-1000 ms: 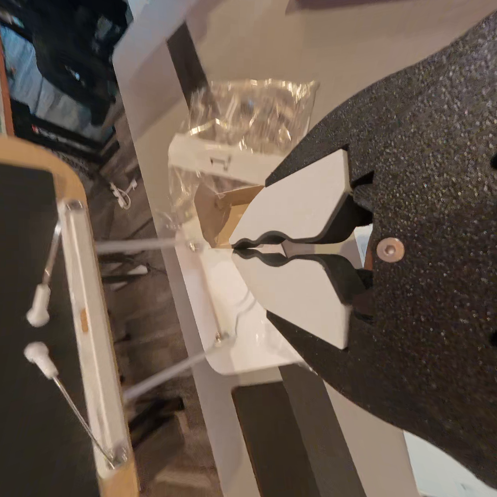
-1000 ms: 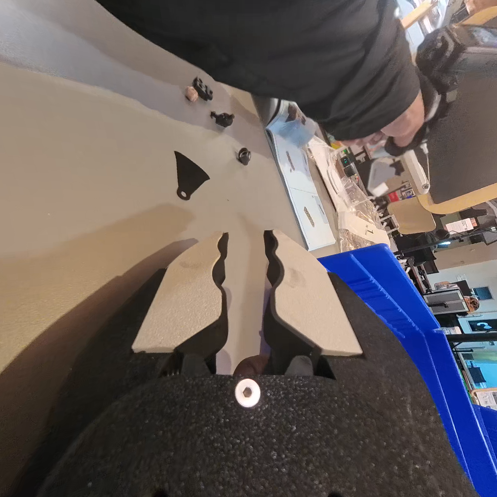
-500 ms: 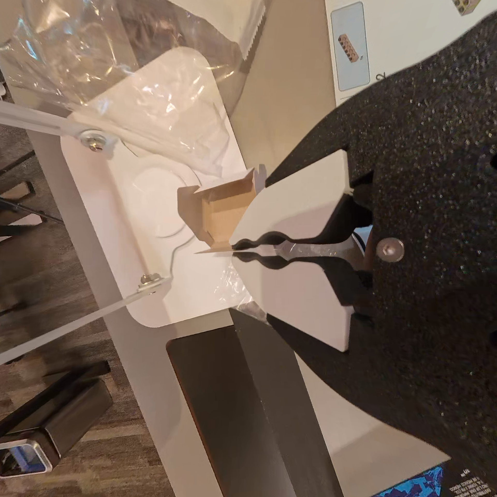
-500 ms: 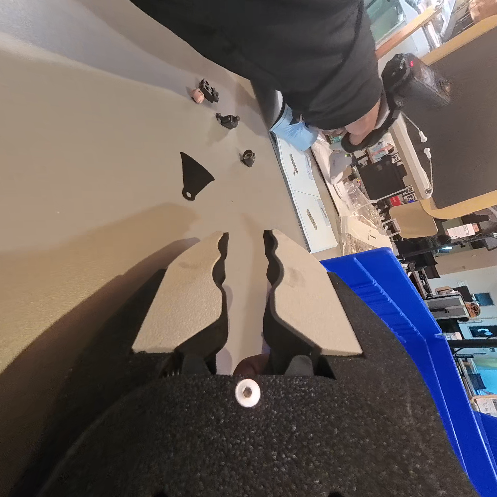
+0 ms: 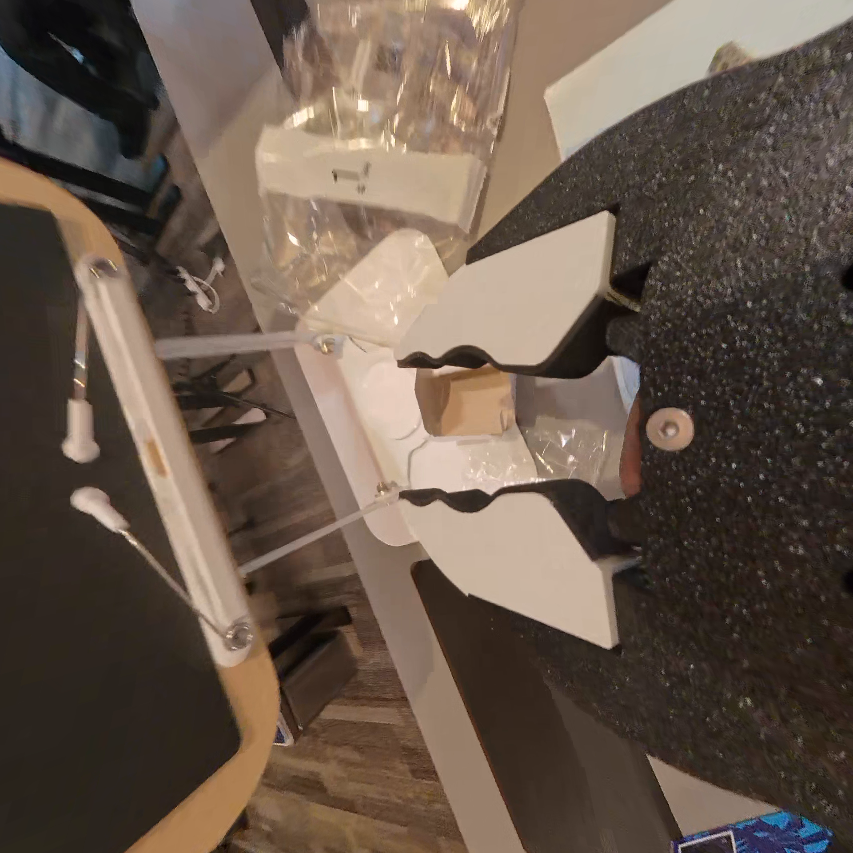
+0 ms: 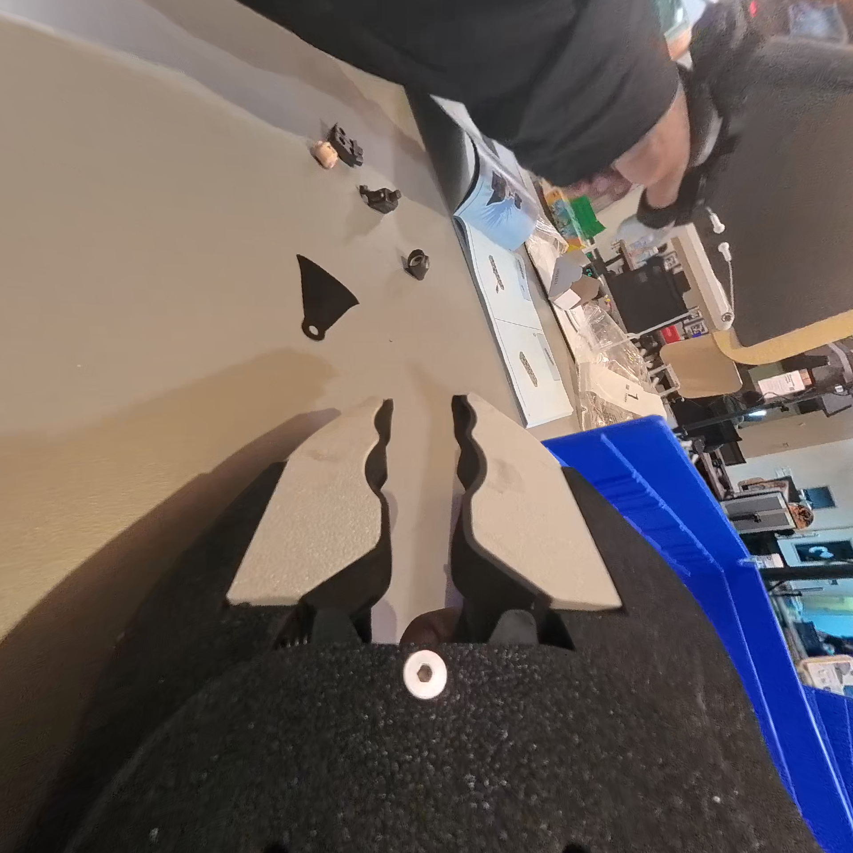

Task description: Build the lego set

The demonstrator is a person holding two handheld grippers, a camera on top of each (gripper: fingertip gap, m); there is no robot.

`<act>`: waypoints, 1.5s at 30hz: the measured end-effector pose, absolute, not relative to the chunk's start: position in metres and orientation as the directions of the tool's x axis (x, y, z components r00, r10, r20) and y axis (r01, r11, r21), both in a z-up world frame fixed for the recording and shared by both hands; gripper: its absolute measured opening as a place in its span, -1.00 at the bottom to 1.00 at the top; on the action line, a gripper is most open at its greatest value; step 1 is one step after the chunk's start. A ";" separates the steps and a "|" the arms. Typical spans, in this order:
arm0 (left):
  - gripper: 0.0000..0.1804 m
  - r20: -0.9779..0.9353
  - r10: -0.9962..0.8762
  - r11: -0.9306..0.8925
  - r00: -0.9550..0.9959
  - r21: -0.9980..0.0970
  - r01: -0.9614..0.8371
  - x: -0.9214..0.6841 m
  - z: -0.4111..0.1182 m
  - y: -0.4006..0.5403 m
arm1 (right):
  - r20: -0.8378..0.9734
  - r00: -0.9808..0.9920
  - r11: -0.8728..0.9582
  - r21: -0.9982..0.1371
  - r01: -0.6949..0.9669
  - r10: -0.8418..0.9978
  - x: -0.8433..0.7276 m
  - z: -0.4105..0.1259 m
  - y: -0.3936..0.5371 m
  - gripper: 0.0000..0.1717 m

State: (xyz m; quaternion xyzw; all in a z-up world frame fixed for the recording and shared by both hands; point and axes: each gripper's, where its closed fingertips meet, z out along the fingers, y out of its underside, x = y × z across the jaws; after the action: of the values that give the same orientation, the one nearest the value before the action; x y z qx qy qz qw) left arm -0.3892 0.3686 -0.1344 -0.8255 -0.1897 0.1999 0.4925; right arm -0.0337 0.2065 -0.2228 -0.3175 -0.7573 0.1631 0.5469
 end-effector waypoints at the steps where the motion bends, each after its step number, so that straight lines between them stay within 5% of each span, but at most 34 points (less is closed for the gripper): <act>1: -0.44 -0.138 0.481 -0.428 0.866 -0.899 0.095 -0.376 -0.128 0.368 | 0.717 -0.187 0.733 -0.604 0.314 0.671 -0.032 -0.221 0.208 -0.69; 6: -0.41 -0.065 0.075 -0.468 0.995 -0.883 -0.022 -0.251 -0.124 0.354 | 0.761 -0.024 0.697 -0.581 0.420 0.648 0.008 -0.198 0.237 -0.69; 9: -0.37 0.041 -0.329 -0.500 0.944 -0.855 -0.137 -0.144 -0.134 0.317 | 0.731 0.064 0.610 -0.610 0.506 0.679 0.043 -0.191 0.259 -0.68; 11: -0.38 0.058 -0.429 -0.490 0.902 -0.854 -0.177 -0.104 -0.140 0.295 | 0.751 0.111 0.584 -0.589 0.559 0.651 0.064 -0.188 0.273 -0.69; 18: -0.45 -0.085 -0.324 -0.577 0.942 -0.772 -0.268 -0.093 -0.176 0.295 | 0.885 0.095 0.588 -0.380 0.714 0.456 0.078 -0.207 0.310 -0.77; 20: -0.45 -0.110 -0.267 -0.549 0.957 -0.800 -0.245 -0.105 -0.165 0.293 | 0.913 0.095 0.570 -0.327 0.754 0.397 0.075 -0.212 0.320 -0.90; 32: -0.45 -0.060 0.108 -0.275 0.992 -0.961 -0.028 -0.238 -0.135 0.214 | 0.947 -0.006 0.488 -0.159 0.858 0.320 0.052 -0.215 0.403 -0.79; 37: -0.43 -0.109 0.056 -0.170 0.992 -0.981 -0.098 -0.241 -0.138 0.192 | 0.868 -0.011 0.571 -0.317 0.757 0.496 0.006 -0.206 0.368 -0.68; 41: -0.42 -0.095 0.000 -0.106 0.995 -0.990 -0.095 -0.235 -0.146 0.191 | 0.677 -0.149 0.647 -0.579 0.496 0.720 -0.078 -0.194 0.290 -0.64; 45: -0.44 -0.156 0.051 -0.077 0.986 -0.985 -0.152 -0.243 -0.154 0.191 | 0.609 -0.303 0.679 -0.672 0.294 0.733 -0.159 -0.190 0.243 -0.64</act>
State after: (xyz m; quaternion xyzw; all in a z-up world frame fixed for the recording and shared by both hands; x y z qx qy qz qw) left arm -0.2434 0.1909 -0.1543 -0.7301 0.0346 0.0748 0.6783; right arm -0.1587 0.2432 -0.1904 -0.3315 -0.7752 0.2246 0.4886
